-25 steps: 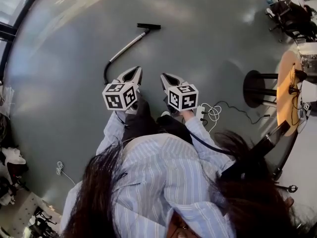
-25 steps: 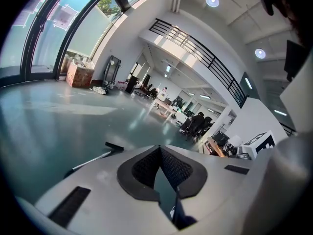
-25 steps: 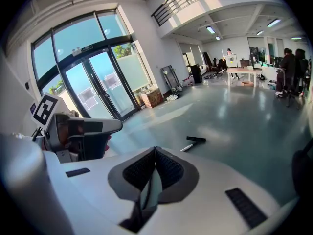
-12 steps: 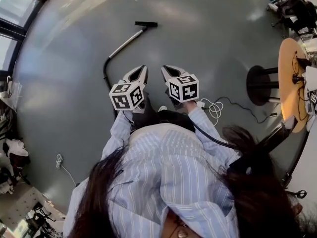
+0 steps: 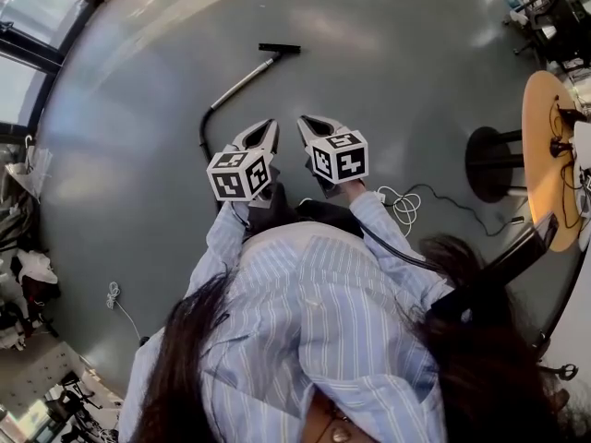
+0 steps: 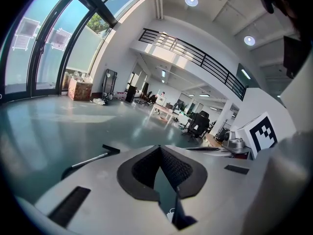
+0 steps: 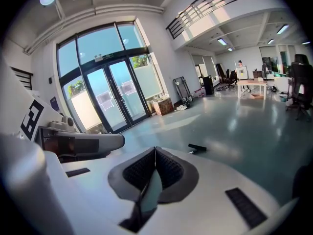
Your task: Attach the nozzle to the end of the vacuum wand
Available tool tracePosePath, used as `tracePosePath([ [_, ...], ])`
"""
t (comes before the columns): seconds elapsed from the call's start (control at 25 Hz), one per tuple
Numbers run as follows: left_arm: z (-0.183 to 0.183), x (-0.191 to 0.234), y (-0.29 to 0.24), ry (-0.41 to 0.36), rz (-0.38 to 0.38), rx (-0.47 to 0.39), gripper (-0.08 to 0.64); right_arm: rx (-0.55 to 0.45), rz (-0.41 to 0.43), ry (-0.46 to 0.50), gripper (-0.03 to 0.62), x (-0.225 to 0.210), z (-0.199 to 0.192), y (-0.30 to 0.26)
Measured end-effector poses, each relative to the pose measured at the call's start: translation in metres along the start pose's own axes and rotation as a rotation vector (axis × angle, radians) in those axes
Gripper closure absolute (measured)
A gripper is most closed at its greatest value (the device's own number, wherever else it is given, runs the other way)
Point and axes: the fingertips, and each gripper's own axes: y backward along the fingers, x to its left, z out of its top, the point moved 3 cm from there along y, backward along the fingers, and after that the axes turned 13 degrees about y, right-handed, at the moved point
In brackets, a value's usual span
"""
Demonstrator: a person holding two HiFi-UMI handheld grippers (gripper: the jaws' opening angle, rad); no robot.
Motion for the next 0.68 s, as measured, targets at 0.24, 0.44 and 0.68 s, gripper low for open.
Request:
tracePosePath([
  [0.24,0.006,0.006,0.002,0.020,0.003,-0.003,0.554,0.004,-0.003,-0.012,0.586,0.000,0.003,-0.005],
  [0.44,0.011,0.013,0.005,0.023,0.002,0.007,0.554,0.018,-0.006,-0.010,0.586,0.006,0.008,-0.010],
  [0.68,0.009,0.016,-0.001,0.014,0.002,0.026,0.554,0.031,-0.008,-0.015,0.586,0.005,0.004,-0.013],
])
